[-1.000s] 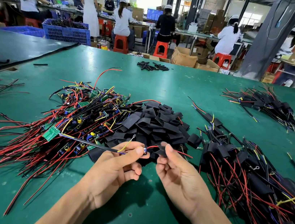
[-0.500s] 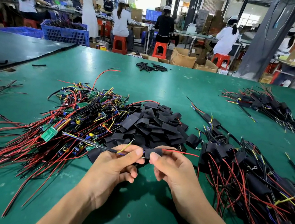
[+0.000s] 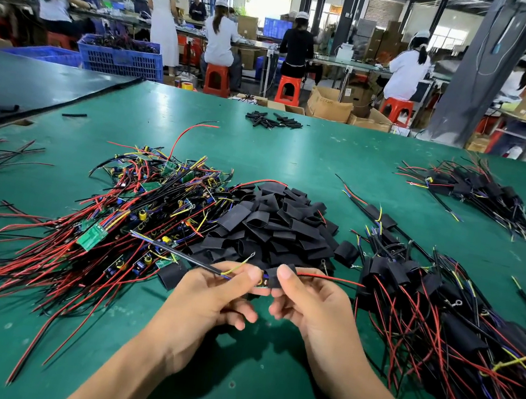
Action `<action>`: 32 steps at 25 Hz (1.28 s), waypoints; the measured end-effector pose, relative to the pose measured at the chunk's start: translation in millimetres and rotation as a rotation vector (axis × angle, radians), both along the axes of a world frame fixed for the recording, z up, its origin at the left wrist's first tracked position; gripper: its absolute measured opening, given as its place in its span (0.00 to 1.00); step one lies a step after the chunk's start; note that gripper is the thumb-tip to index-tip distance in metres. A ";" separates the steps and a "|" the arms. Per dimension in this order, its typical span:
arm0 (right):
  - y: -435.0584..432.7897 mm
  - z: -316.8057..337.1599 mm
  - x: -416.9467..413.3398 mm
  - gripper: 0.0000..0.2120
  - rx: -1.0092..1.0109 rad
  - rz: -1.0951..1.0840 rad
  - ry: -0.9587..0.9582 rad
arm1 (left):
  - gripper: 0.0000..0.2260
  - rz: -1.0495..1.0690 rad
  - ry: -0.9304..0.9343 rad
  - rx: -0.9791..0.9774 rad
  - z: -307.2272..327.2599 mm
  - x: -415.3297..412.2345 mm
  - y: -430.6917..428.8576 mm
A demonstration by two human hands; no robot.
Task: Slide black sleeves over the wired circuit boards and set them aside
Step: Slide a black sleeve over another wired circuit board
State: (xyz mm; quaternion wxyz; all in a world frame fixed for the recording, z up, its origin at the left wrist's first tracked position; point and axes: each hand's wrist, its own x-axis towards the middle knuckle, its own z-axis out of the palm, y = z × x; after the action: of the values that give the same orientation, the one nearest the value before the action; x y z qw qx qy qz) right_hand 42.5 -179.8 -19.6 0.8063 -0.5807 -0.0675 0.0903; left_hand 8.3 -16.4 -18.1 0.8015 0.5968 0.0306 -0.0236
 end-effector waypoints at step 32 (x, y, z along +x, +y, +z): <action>1.3 2.4 -1.1 0.13 -0.047 0.183 0.132 | 0.03 0.229 -0.089 0.079 -3.0 2.6 3.4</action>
State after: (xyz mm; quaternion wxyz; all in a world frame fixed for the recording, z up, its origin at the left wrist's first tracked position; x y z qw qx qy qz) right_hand 41.4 -178.6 -17.2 0.7834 -0.5838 -0.0649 0.2029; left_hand 10.9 -13.0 -21.1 0.7753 0.6210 0.0639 0.0959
